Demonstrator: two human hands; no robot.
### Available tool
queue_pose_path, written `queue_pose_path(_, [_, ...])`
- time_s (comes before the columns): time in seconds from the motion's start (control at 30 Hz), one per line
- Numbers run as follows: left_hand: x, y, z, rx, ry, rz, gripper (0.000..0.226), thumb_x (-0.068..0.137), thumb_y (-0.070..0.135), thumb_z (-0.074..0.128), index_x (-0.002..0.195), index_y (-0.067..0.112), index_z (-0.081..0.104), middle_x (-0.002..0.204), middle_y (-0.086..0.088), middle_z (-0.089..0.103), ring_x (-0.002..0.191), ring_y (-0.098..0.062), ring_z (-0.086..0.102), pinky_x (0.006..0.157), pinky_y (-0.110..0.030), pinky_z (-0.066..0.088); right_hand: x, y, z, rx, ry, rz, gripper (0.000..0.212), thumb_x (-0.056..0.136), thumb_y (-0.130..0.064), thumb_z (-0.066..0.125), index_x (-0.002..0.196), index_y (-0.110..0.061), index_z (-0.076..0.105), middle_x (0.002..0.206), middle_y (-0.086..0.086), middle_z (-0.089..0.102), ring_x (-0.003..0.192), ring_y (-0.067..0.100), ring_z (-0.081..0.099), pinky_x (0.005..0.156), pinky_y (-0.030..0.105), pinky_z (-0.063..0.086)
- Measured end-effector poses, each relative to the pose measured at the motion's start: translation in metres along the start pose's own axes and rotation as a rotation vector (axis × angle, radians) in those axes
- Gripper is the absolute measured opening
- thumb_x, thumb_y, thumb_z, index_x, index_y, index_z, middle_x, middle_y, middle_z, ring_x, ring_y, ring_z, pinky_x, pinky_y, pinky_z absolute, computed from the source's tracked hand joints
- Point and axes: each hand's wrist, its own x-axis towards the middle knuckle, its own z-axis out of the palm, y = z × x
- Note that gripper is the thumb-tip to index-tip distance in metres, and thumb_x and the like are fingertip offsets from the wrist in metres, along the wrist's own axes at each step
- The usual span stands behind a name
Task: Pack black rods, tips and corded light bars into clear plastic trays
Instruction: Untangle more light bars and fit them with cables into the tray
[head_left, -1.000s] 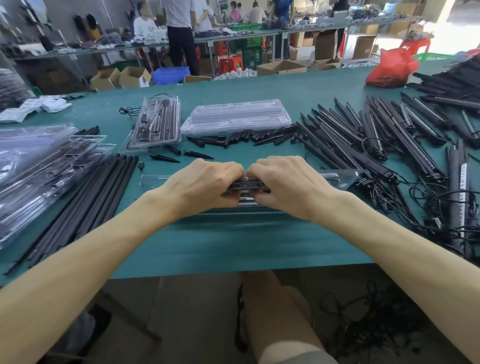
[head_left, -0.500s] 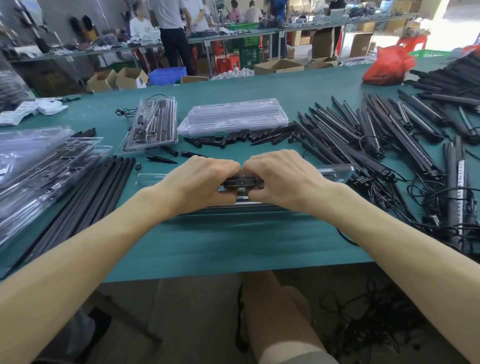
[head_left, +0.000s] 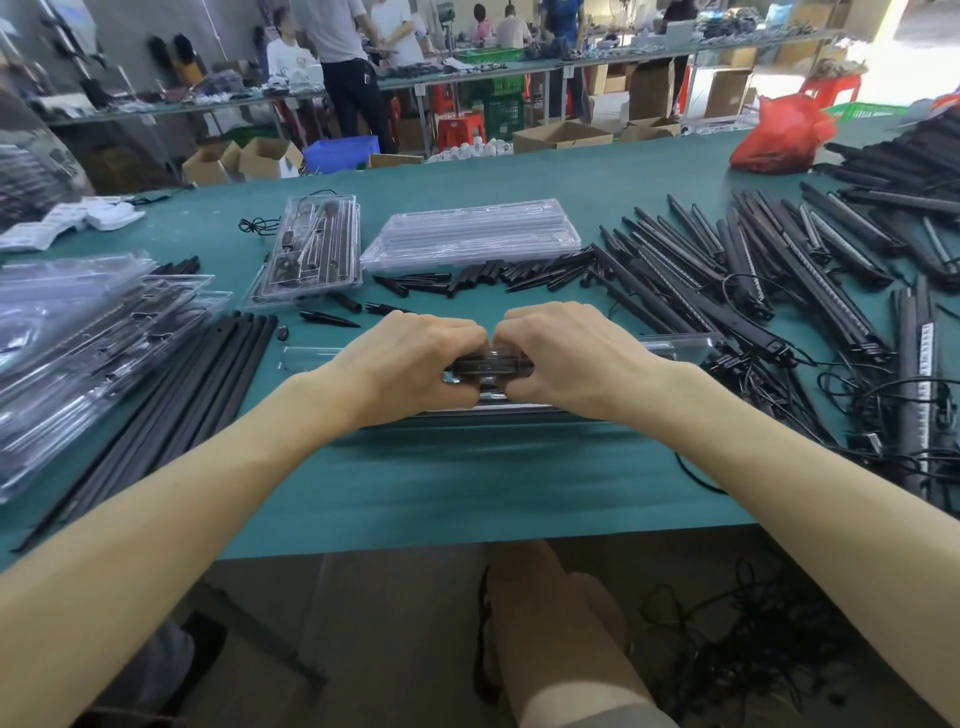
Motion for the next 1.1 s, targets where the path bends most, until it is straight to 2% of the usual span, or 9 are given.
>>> queue_pose_path(0.1, [-0.001,0.002,0.0,-0.01,-0.023,-0.01,0.024,0.083,0.029,0.071,0.093,0.008,0.062,0.087,-0.004,0.066,0.075,-0.033,0.059,0.065,-0.04,0.045,0.0,0.001,0.001,0.018,0.01,0.003,0.015,0.082,-0.03,0.064,0.082,-0.018,0.057,0.082,-0.002,0.057,0.076,0.029,0.052,0.062,0.036,0.033])
queue_pose_path(0.2, [-0.003,0.003,-0.001,-0.021,-0.037,-0.024,0.028,0.083,0.034,0.066,0.094,0.008,0.063,0.087,-0.004,0.067,0.077,-0.033,0.06,0.068,-0.043,0.048,0.001,0.001,0.002,0.044,0.005,0.018,0.017,0.079,-0.032,0.066,0.076,-0.021,0.053,0.078,-0.002,0.057,0.074,0.03,0.051,0.06,0.036,0.033])
queue_pose_path(0.33, [-0.001,0.004,-0.001,-0.055,-0.061,-0.067,0.02,0.082,0.027,0.072,0.091,0.01,0.065,0.084,-0.001,0.067,0.077,-0.03,0.059,0.069,-0.042,0.048,0.002,0.0,0.001,0.079,0.005,0.072,0.017,0.074,-0.032,0.067,0.074,-0.019,0.055,0.071,-0.001,0.055,0.07,0.029,0.051,0.052,0.033,0.033])
queue_pose_path(0.47, [0.003,-0.001,-0.009,-0.102,-0.078,-0.15,0.013,0.08,0.024,0.072,0.091,0.02,0.067,0.082,0.005,0.069,0.075,-0.023,0.059,0.069,-0.038,0.05,0.005,0.002,-0.004,0.04,0.008,0.072,0.015,0.074,-0.031,0.067,0.08,-0.018,0.061,0.076,0.002,0.062,0.075,0.032,0.054,0.062,0.037,0.043])
queue_pose_path(0.53, [0.007,-0.003,-0.014,-0.117,-0.107,-0.182,0.01,0.079,0.025,0.071,0.086,0.026,0.063,0.077,0.006,0.066,0.071,-0.022,0.058,0.067,-0.037,0.05,0.009,0.004,-0.009,0.053,0.005,0.065,0.016,0.074,-0.03,0.067,0.079,-0.016,0.064,0.074,0.004,0.064,0.074,0.032,0.055,0.064,0.038,0.046])
queue_pose_path(0.7, [0.012,-0.002,-0.016,-0.155,-0.162,-0.232,0.026,0.079,0.027,0.07,0.07,0.035,0.047,0.067,0.008,0.057,0.062,-0.016,0.051,0.059,-0.032,0.041,0.015,0.006,-0.014,0.087,-0.055,0.07,0.017,0.073,-0.029,0.07,0.073,-0.014,0.063,0.068,0.007,0.061,0.069,0.032,0.055,0.061,0.037,0.044])
queue_pose_path(0.9, [0.011,0.0,-0.013,-0.175,-0.137,-0.213,0.02,0.076,0.025,0.07,0.072,0.024,0.051,0.06,0.005,0.049,0.061,-0.02,0.041,0.058,-0.032,0.036,0.015,0.007,-0.012,0.121,-0.061,0.088,0.028,0.069,-0.032,0.07,0.061,-0.017,0.048,0.058,0.003,0.051,0.06,0.026,0.044,0.051,0.031,0.032])
queue_pose_path(1.0, [0.01,0.001,-0.014,-0.168,-0.147,-0.246,0.025,0.078,0.022,0.072,0.072,0.03,0.049,0.061,0.009,0.051,0.064,-0.018,0.045,0.061,-0.031,0.037,0.012,0.006,-0.011,0.08,-0.051,0.089,0.023,0.071,-0.033,0.069,0.069,-0.016,0.054,0.063,0.002,0.055,0.065,0.029,0.049,0.053,0.031,0.035])
queue_pose_path(1.1, [0.012,0.005,-0.02,-0.166,-0.228,-0.292,0.025,0.079,0.03,0.073,0.071,0.033,0.049,0.069,0.009,0.059,0.07,-0.018,0.054,0.064,-0.034,0.043,0.01,0.004,-0.011,0.048,-0.055,0.085,0.023,0.072,-0.033,0.069,0.072,-0.017,0.053,0.067,0.001,0.056,0.069,0.032,0.052,0.055,0.035,0.034])
